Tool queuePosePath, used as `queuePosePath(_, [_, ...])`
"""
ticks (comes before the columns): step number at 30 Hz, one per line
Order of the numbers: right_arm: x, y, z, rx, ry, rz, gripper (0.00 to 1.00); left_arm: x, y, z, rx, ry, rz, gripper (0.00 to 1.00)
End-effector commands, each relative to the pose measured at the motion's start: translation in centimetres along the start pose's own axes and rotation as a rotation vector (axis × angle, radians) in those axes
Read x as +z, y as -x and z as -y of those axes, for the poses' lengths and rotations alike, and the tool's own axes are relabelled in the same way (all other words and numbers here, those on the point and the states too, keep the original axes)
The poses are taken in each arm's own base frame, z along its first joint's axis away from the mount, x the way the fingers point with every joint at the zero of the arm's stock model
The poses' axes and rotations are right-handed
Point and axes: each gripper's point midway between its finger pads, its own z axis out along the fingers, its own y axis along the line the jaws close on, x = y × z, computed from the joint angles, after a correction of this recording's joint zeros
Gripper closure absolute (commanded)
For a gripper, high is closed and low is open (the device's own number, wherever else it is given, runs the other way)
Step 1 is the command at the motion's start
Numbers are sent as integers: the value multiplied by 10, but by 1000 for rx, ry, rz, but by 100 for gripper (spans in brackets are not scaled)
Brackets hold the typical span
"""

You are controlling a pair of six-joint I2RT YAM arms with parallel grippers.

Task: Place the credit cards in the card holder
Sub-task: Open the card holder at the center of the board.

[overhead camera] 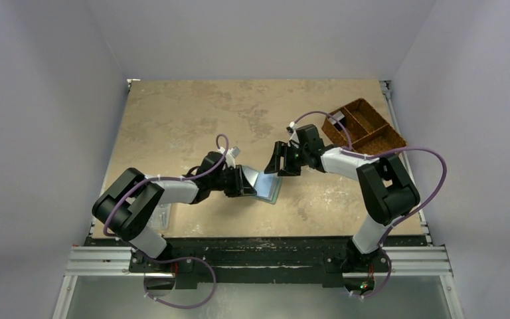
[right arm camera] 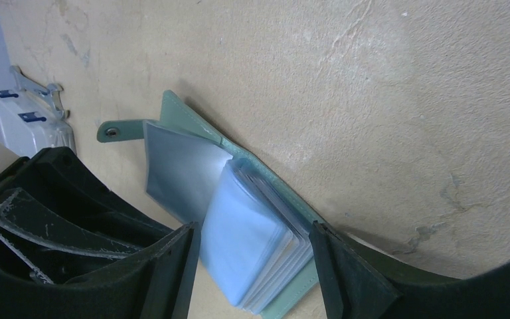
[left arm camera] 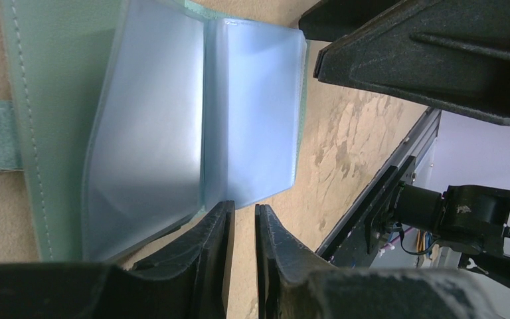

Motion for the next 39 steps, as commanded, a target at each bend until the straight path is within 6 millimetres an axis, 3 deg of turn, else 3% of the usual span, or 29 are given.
queuePosePath(1, [-15, 28, -18, -98, -2, 84, 29, 0, 13, 1, -4, 4, 38, 80])
queuePosePath(13, [-1, 20, -37, -130, 84, 10, 33, -3, 10, -11, -26, 27, 38, 82])
queuePosePath(27, [5, 3, -35, -124, 85, -34, 36, -3, 8, -12, -30, 26, 35, 83])
queuePosePath(39, [8, -11, -48, -64, 155, -75, 34, -19, 24, -1, 17, 26, 106, 72])
